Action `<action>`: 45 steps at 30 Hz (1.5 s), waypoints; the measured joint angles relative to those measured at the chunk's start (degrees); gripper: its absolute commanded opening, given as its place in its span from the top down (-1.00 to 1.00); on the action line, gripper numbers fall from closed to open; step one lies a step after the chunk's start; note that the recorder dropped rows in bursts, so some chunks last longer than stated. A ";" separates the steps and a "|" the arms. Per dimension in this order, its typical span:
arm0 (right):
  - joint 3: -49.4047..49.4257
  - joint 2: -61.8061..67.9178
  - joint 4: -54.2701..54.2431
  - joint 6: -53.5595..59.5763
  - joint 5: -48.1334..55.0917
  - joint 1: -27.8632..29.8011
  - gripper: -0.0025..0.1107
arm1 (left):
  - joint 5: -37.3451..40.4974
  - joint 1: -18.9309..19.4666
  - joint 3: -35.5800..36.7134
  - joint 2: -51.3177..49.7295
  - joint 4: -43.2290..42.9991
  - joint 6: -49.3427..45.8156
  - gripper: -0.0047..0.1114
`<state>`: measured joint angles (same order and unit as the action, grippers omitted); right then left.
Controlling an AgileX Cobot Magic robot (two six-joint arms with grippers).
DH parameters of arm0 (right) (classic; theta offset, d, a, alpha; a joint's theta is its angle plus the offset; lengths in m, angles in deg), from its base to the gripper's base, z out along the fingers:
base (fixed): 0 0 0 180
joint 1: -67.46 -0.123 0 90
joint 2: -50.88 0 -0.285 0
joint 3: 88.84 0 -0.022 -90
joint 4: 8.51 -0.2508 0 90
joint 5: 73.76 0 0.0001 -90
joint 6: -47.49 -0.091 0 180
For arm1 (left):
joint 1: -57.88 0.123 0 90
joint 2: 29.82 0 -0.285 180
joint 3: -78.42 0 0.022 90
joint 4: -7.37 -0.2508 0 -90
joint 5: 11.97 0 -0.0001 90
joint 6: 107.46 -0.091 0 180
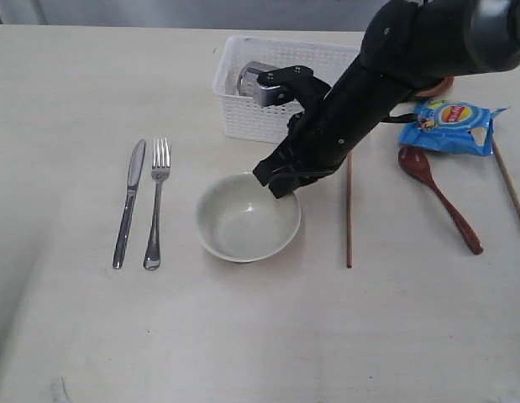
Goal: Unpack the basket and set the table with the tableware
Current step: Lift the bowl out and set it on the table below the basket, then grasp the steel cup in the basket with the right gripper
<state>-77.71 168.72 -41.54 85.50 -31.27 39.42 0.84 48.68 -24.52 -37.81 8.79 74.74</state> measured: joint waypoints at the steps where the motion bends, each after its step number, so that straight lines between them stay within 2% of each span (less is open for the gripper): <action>1: 0.00 -0.40 0.68 0.00 0.00 0.14 0.96 | 0.00 0.00 0.00 0.00 0.00 0.00 0.92; 8: 0.00 -1.86 4.09 -1.04 1.43 0.26 0.92 | 0.00 0.00 0.00 0.00 0.00 0.00 0.92; 10: 0.11 -1.86 4.78 -2.03 2.15 0.26 0.73 | 0.00 0.00 0.00 0.00 0.00 0.00 0.92; 14: 0.19 -1.86 5.96 -2.40 2.55 0.26 0.13 | 0.00 0.00 0.00 0.00 0.00 0.00 0.92; 16: 0.19 -1.86 6.17 -2.51 2.55 0.26 0.01 | 0.00 0.00 0.00 0.00 0.00 0.00 0.92; 22: -3.46 -3.27 7.70 -5.65 4.88 0.26 0.09 | 0.00 0.00 0.00 0.00 0.00 0.00 0.92; 27: -13.33 -6.72 14.27 -13.75 7.83 0.26 0.09 | 0.00 0.00 0.00 0.00 0.00 0.00 0.92; 31: -25.77 -6.13 21.43 -29.20 7.92 0.26 0.09 | 0.00 0.00 0.00 0.00 0.00 0.00 0.92; 35: -34.32 2.71 25.26 -49.04 7.92 0.35 0.09 | 0.00 0.00 0.00 0.00 0.00 0.00 0.92; 39: -36.05 11.57 21.09 -56.95 8.16 3.03 0.09 | 0.00 0.00 0.00 0.00 0.00 0.00 0.92; 42: -36.05 14.60 12.44 -57.78 8.36 7.25 0.09 | 0.00 0.00 0.00 0.00 0.00 0.00 0.92; 45: -36.05 14.87 10.31 -57.67 6.35 8.46 0.09 | 0.00 0.00 0.00 0.00 0.00 0.00 0.92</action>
<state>-113.76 183.59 -31.24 27.83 -24.92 47.88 0.84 48.68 -24.52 -37.81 8.79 74.74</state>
